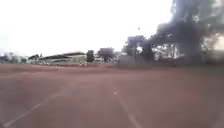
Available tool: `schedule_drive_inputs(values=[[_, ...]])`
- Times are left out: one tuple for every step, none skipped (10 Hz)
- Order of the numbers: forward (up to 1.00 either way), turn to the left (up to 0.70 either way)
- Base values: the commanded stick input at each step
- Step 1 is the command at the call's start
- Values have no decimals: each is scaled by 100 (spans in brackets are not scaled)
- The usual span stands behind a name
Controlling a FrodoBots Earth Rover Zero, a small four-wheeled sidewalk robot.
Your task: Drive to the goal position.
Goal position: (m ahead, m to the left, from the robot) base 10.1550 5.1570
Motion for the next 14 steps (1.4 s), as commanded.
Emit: schedule_drive_inputs(values=[[70, 0], [70, 0], [70, 11], [70, 32], [70, 35], [70, 30], [70, 29], [70, 16], [70, 11], [70, 8], [70, 0], [70, 0], [70, 0], [70, 0]])
